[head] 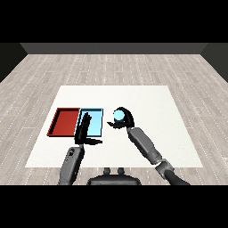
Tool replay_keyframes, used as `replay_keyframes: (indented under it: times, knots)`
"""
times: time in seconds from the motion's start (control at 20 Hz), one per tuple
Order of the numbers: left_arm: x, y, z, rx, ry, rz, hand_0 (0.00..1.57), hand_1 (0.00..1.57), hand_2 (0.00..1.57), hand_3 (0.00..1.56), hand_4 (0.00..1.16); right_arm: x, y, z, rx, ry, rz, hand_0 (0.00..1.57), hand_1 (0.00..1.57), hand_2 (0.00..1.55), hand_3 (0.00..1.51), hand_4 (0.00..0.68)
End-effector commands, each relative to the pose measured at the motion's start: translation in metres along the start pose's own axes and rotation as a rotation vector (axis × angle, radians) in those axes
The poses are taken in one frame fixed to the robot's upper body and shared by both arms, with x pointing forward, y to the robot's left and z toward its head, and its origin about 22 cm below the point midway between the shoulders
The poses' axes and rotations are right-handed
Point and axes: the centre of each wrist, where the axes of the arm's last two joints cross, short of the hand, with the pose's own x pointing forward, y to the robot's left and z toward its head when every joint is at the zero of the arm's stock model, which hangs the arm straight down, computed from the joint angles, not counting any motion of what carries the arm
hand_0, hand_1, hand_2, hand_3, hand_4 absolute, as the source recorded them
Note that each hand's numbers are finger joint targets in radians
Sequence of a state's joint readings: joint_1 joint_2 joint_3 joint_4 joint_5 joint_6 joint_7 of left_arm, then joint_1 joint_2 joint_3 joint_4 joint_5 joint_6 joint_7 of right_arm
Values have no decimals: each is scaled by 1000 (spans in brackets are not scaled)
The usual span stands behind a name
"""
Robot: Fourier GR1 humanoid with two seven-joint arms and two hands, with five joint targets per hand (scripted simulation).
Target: Pick the blue can and put it in the blue box
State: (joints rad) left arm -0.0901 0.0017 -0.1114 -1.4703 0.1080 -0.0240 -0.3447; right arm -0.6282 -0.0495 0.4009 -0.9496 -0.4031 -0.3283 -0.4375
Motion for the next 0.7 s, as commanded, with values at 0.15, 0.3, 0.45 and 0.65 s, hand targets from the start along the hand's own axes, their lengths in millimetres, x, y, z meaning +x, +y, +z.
replay_keyframes:
  times: [0.15,0.3,0.45,0.65]
  knots:
    - [-12,2,-15,-12,35,-15,0,0,0,0,0,12,-20,20,8,-13,-9,1432,1432,1451,1424,661]
    - [0,-20,-14,-49,33,14,0,0,0,0,0,13,-30,21,16,-43,10,1431,1431,1437,1412,654]
    - [-11,-17,-34,-58,22,-27,0,0,0,0,0,42,-20,2,15,-50,-8,1435,1435,1433,1406,661]
    - [-6,-54,-28,-72,59,-7,0,0,0,0,0,26,-20,20,34,-53,2,1422,1422,1444,1411,661]
